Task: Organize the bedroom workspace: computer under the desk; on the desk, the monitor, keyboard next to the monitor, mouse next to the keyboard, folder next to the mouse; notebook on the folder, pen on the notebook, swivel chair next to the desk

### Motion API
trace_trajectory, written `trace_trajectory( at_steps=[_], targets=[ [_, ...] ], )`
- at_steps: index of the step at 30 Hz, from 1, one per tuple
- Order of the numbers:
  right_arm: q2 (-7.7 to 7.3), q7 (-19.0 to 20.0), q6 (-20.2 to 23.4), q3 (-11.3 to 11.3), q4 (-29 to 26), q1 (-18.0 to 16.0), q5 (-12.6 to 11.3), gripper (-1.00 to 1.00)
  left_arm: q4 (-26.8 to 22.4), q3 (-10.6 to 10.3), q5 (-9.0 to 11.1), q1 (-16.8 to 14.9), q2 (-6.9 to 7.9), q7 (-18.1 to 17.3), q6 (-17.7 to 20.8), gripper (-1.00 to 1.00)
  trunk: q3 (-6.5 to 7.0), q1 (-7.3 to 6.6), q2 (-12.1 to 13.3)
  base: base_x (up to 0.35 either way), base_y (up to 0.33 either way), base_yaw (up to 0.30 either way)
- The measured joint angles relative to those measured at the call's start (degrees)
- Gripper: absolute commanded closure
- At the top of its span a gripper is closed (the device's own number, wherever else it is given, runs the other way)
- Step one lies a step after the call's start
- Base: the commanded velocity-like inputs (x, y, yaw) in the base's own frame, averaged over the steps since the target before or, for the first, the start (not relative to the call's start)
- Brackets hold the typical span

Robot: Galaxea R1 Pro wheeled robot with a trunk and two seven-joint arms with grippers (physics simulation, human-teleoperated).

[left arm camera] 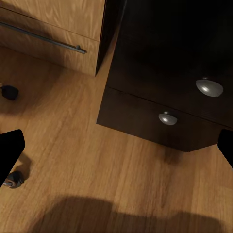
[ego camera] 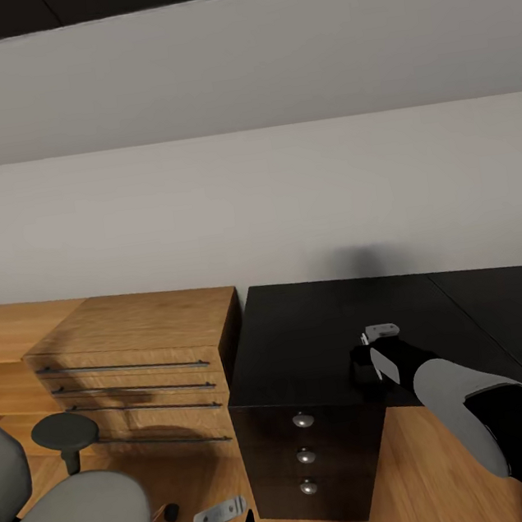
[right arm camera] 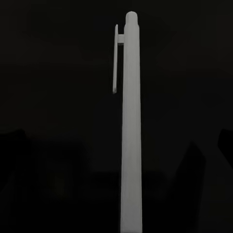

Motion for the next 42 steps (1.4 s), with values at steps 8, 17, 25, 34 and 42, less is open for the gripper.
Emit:
trace_trajectory(
  at_steps=[8,17,25,34,42],
  targets=[
    [0.0,0.04,-0.09,-0.13,0.04,0.01,-0.23,1.0,0.0,-0.01,0.0,0.0,0.0,0.0,0.0,-1.0,0.0,0.0,0.0,0.0,0.0,0.0],
    [0.0,0.06,-0.1,-0.13,0.05,0.0,-0.22,1.0,0.0,-0.01,0.0,0.0,0.0,0.0,0.0,-1.0,0.0,0.0,0.0,0.0,0.0,0.0],
    [0.05,0.14,-0.24,-0.02,0.12,0.0,-0.43,1.0,0.0,-0.01,0.0,0.0,0.0,-0.01,0.0,-1.0,0.0,0.0,0.0,0.0,0.0,0.0],
    [0.05,0.17,0.47,-0.11,-0.15,0.0,-0.51,1.0,0.0,-0.08,0.0,0.0,0.0,-0.01,0.0,-1.0,0.0,0.0,0.01,0.0,0.0,0.0],
    [0.09,0.22,3.38,-0.11,-1.15,0.01,-4.63,1.0,0.0,-0.1,0.0,0.0,0.0,-0.01,0.0,-1.0,0.0,0.01,0.01,0.0,0.0,0.0]
  ],
)
